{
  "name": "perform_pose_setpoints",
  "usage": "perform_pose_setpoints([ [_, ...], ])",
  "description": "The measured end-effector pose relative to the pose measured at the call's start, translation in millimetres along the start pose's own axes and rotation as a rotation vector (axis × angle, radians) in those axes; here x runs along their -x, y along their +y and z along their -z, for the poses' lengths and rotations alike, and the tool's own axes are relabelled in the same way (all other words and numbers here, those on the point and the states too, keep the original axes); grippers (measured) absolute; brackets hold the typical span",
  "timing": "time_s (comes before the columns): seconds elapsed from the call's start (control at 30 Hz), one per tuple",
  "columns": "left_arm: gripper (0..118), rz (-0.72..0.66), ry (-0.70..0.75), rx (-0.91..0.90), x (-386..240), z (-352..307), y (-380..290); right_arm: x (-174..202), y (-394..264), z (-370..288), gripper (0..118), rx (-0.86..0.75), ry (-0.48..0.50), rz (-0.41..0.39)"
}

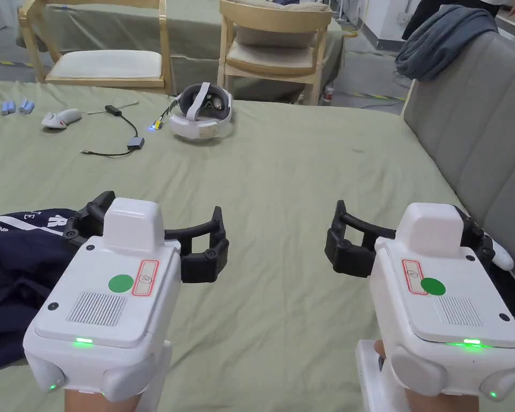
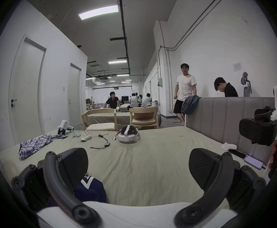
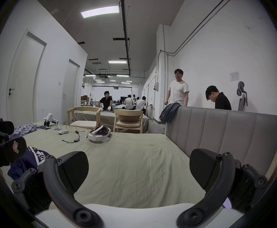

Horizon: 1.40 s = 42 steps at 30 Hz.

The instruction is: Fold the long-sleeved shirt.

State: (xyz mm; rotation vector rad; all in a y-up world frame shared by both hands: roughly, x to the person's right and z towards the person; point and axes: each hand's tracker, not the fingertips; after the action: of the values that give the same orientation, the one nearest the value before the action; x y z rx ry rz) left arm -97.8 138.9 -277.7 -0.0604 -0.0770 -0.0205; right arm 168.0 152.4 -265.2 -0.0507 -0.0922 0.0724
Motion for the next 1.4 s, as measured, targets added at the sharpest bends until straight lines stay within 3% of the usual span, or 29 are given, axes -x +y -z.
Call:
perform_pose_setpoints([
  [1.4, 111, -0.005, 0.013, -0.003, 3.5, -1.4, -0.1, 3.0, -1.7, 0.3, 118, 0.009, 0.011, -0.010],
])
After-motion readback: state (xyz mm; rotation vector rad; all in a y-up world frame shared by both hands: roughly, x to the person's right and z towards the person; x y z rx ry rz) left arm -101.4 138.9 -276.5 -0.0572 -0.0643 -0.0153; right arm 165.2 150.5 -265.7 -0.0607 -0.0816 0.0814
